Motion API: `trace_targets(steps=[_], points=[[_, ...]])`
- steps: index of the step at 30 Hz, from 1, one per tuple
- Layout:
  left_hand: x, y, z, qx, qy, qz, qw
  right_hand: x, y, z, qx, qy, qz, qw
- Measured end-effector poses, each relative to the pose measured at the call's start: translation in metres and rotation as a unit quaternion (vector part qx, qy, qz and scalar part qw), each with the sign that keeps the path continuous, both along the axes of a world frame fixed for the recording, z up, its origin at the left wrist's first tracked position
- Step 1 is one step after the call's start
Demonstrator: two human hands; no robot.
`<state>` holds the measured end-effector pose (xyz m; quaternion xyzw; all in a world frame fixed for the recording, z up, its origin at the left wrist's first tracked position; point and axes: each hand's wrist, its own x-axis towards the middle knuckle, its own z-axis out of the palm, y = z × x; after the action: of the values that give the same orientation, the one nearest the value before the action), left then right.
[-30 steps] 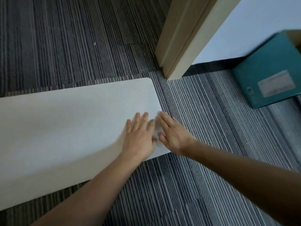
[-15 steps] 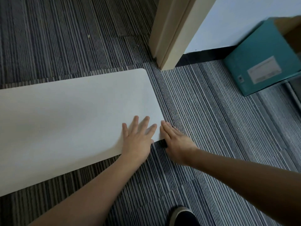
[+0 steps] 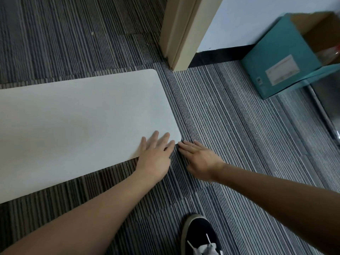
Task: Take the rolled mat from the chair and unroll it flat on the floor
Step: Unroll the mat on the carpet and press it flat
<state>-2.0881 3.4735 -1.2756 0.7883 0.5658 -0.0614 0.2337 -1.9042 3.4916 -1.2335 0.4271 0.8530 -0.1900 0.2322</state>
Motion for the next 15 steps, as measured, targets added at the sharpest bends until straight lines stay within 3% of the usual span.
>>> trace_targets(steps=[4,11,15], points=[[0.003,0.007,0.005,-0.009,0.013,-0.015,1.000,-0.005,0.009,0.001,0.036,0.042,-0.026,0.998],[-0.024,-0.022,-0.009,0.060,-0.040,0.013,0.997,-0.027,0.023,0.004,0.030,0.000,0.014,0.999],[-0.039,-0.027,-0.002,0.049,-0.031,0.037,0.998,-0.037,0.020,0.006,0.034,-0.053,-0.005,0.998]])
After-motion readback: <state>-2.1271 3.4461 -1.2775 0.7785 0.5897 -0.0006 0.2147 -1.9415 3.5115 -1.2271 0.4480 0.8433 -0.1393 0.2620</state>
